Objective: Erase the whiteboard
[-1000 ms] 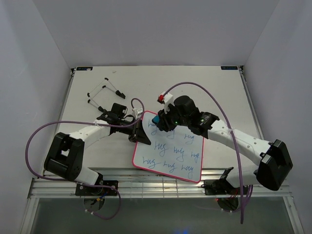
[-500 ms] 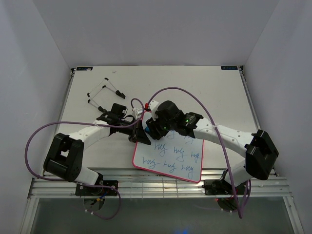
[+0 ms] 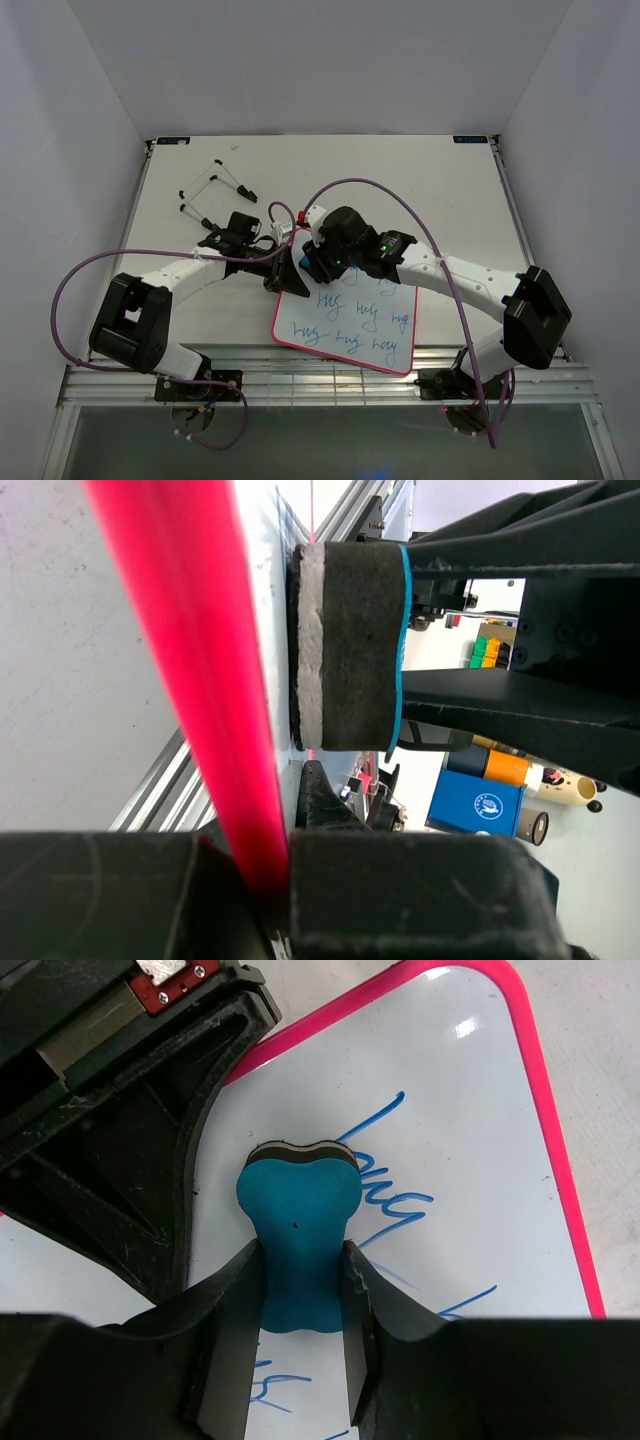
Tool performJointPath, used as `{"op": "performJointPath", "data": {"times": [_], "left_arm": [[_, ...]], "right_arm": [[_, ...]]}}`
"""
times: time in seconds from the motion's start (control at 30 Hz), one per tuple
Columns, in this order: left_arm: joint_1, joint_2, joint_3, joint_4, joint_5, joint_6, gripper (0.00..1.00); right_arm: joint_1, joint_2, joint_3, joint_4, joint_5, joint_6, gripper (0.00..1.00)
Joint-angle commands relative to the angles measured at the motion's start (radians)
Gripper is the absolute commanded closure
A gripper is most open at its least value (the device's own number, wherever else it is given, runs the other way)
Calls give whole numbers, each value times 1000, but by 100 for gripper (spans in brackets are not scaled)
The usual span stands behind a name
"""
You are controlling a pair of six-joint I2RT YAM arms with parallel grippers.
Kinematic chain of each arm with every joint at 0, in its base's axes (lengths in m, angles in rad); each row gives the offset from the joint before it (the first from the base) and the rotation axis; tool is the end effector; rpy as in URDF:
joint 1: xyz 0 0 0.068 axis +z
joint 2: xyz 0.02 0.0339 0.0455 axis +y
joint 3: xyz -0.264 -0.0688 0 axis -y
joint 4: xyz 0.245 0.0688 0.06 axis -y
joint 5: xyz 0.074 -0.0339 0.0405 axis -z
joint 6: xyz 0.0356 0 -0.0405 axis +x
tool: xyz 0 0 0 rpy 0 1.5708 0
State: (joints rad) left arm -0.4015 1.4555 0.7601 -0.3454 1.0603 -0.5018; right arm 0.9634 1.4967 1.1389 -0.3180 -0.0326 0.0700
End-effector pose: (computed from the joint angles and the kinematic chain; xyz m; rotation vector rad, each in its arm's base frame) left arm 0.2294 -0.1311 0.1860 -0.2827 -2.6172 1.6789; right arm 0.1911 0.2769 0.2786 -1.0159 2.0790 0.5815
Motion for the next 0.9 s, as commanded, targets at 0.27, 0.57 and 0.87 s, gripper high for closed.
{"op": "performJointPath", "data": {"times": [0.27, 0.57, 0.87], "left_arm": [[1, -43, -2, 57, -128, 78, 100], [1, -60, 1, 57, -141, 80, 100], [4, -66, 2, 57, -155, 77, 100]], "right_arm": [[-9, 43, 100, 36, 106, -48, 76], [-107, 91, -8, 10, 92, -4, 78], [-163, 48, -98, 2, -93, 40, 77]]}}
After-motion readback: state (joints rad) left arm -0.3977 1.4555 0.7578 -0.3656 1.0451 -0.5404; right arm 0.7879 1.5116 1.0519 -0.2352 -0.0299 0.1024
